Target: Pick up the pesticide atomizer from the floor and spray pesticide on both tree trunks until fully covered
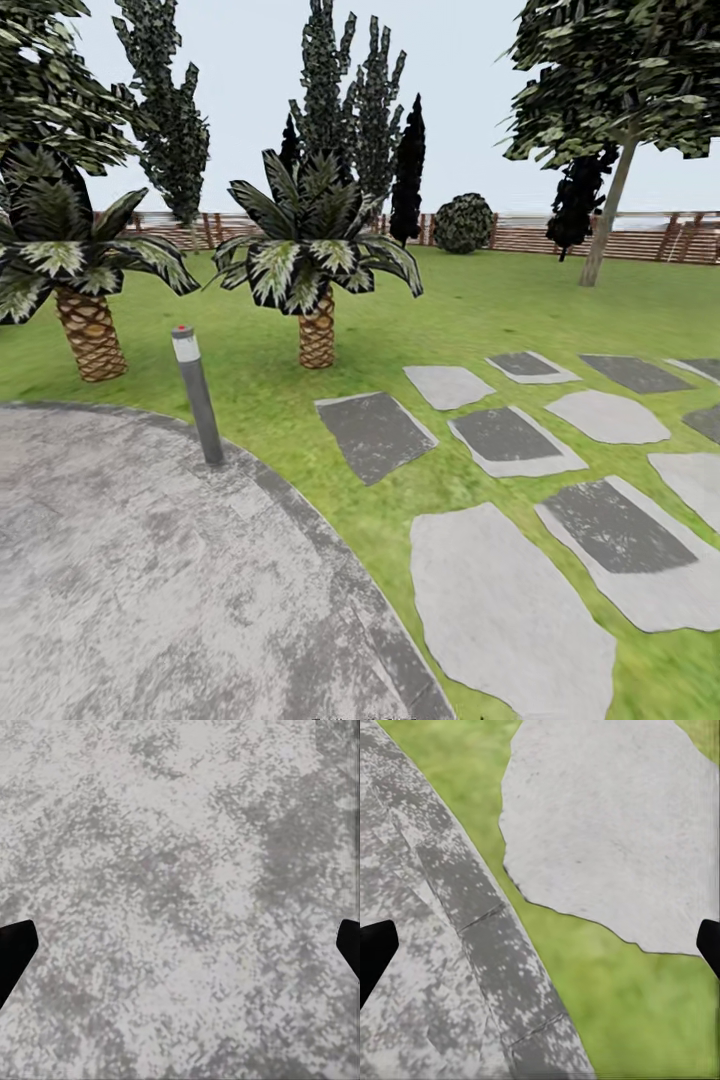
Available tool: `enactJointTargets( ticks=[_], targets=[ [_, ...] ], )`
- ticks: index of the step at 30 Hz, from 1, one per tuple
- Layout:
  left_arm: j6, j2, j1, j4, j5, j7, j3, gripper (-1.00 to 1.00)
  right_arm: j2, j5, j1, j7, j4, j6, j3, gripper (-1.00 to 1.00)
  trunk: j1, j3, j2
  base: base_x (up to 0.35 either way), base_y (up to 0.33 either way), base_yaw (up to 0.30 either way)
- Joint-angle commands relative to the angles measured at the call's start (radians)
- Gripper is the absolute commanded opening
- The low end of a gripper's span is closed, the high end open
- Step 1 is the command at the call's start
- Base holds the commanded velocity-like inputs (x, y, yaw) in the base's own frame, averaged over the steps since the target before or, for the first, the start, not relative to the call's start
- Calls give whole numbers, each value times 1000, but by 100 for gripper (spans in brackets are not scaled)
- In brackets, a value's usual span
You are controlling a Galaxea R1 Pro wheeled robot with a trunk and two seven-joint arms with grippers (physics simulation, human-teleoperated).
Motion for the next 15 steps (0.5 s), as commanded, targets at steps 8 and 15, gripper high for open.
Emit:
enactJointTargets(
  ticks=[8, 15],
  targets=[
    [-3, 0, 0, 0, 4, 0, 1, 100, 0, 0, -1, 0, 1, -4, 0, 100, 31, -36, -57, 0, 0, -216],
    [-3, 0, 0, 0, 4, -1, 1, 100, 0, 0, -1, 0, 1, -4, 0, 100, 57, -66, -106, 0, 0, -217]
  ],
)
